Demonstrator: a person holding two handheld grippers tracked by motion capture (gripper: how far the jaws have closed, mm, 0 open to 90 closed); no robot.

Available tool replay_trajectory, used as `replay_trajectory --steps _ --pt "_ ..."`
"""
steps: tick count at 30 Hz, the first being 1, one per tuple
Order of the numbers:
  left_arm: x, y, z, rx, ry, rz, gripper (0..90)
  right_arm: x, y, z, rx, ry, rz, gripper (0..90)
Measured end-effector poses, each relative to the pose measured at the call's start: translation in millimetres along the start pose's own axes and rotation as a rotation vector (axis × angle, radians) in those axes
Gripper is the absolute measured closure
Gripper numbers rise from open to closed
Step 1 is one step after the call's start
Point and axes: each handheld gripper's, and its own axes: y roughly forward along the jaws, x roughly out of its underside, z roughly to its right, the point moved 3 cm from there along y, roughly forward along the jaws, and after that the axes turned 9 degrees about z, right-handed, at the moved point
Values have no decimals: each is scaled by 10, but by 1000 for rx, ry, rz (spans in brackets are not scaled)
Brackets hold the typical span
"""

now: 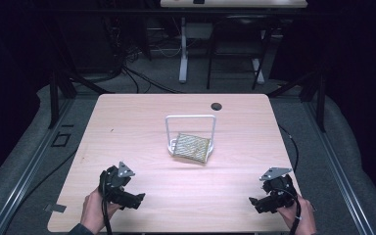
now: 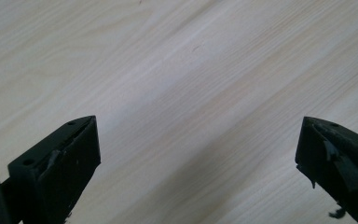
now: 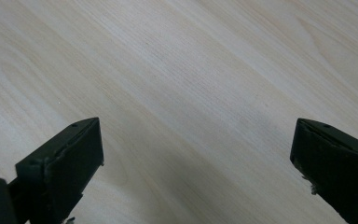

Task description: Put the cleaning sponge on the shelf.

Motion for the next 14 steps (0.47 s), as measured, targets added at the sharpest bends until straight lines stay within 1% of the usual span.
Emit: replay_trajectory --steps 1,2,3,4,5,7,10,14 --pt "48 3 -15 -3 -13 4 0 0 0 0 0 0 0 21" --pt "90 4 -32 6 -20 1 0 7 6 6 2 2 -6 24" --pt "153 15 -64 11 -26 -11 0 8 9 7 4 0 -8 28" --pt "153 15 -64 11 -26 -11 0 8 9 7 4 0 -8 28" --pt "183 17 -99 12 -42 -1 0 10 16 14 4 -3 -14 32" --pt "190 22 -124 15 -54 4 0 7 21 13 4 -3 -16 32" --pt "189 34 -128 23 -60 11 0 8 26 12 -1 -6 -17 32" --pt "187 48 -112 28 -56 14 0 16 34 24 -3 -4 -16 34"
